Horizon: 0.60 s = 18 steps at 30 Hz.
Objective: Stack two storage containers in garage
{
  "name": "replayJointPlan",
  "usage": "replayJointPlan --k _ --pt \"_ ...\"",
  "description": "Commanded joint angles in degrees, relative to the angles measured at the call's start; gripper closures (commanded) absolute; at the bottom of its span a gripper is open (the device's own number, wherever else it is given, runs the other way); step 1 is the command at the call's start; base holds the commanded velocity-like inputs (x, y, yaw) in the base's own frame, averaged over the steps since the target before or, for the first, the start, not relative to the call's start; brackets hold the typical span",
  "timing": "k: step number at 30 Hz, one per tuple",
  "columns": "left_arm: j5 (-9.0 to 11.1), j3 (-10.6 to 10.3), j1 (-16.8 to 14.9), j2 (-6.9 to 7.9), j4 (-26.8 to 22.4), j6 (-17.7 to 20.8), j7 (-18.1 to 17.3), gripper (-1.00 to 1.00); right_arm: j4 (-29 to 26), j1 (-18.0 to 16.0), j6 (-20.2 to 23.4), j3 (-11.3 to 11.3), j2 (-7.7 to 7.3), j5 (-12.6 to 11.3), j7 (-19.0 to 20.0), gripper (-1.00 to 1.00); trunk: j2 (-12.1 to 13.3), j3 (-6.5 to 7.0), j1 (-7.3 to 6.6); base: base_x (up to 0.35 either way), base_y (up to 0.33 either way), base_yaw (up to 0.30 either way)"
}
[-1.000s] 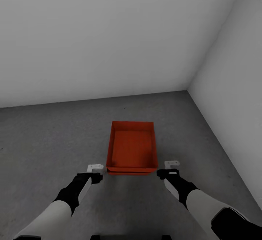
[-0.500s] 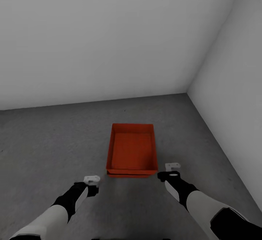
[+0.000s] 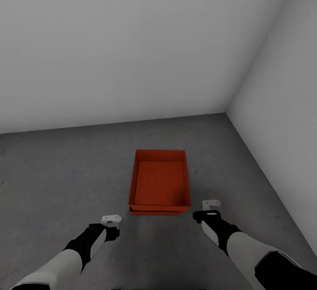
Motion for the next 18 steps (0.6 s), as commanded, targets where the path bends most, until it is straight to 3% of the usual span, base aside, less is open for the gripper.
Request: replayJointPlan --k 1,4,7,11,15,18 --pt "0.67 -0.22 0.00 -0.04 -0.10 0.37 0.42 -1.00 -0.12 -0.02 0.60 0.48 -0.03 -0.32 -0.32 -1.00 -0.03 -0.04 0.01 0.000 0.000 0.000" --pt "0.68 -0.22 0.00 -0.06 -0.10 0.47 0.45 -1.00 0.19 0.11 0.63 0.48 -0.14 -0.28 -0.20 -1.00 -0.03 -0.04 0.01 0.000 0.000 0.000" --pt "0.63 -0.22 0.00 -0.06 -0.04 0.55 0.50 -1.00 4.15 2.23 -0.26 0.55 -0.47 -0.18 0.00 -1.00 -0.03 -0.04 0.01 0.000 0.000 0.000" --pt "0.68 -0.22 0.00 0.06 0.61 0.57 0.60 -1.00 6.97 4.20 -3.63 0.57 -0.42 -0.25 0.08 -1.00 -0.03 -0.04 0.01 0.000 0.000 0.000" --pt "0.63 -0.22 0.00 0.08 3.69 0.16 0.56 -1.00 8.01 5.27 -4.78 0.57 -0.32 -0.30 0.09 -1.00 -0.03 0.00 0.01 0.000 0.000 0.000" --pt "0.55 -0.22 0.00 0.11 7.40 -0.60 0.53 -1.00 8.33 7.92 -5.17 0.57 -0.17 -0.32 0.09 -1.00 -0.03 0.16 0.01 0.000 0.000 0.000"
